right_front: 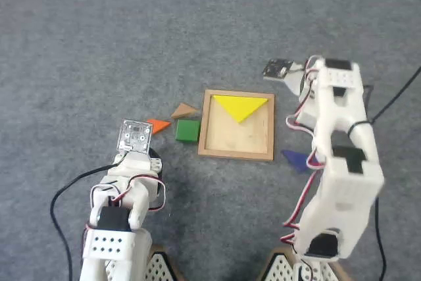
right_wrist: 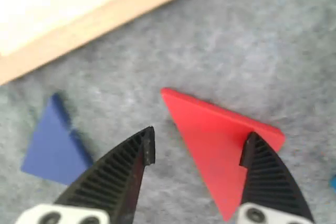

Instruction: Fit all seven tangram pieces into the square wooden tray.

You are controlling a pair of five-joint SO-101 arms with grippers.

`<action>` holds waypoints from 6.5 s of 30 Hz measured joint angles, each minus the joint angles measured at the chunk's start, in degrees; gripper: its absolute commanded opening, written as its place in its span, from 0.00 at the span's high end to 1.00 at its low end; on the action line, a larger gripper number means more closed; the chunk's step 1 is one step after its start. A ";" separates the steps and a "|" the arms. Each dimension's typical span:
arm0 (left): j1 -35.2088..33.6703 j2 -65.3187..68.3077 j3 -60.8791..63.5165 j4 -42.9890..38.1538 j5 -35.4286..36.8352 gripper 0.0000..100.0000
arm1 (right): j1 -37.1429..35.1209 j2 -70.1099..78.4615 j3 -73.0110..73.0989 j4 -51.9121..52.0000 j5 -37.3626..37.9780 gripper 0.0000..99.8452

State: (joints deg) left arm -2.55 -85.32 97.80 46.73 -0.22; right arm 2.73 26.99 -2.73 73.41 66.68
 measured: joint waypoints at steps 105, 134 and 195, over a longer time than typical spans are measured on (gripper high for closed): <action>0.00 0.00 0.00 0.00 0.00 0.99 | 3.08 -15.65 21.71 -15.30 -43.08 0.74; 0.00 0.00 0.00 0.00 0.00 0.99 | 3.08 -11.08 18.73 -12.22 -39.12 0.68; 0.00 0.00 0.00 0.00 0.00 0.99 | -29.10 -20.84 4.04 4.57 -71.03 0.99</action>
State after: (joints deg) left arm -2.55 -85.32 97.80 46.73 -0.22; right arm -26.37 6.15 1.32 77.98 -4.35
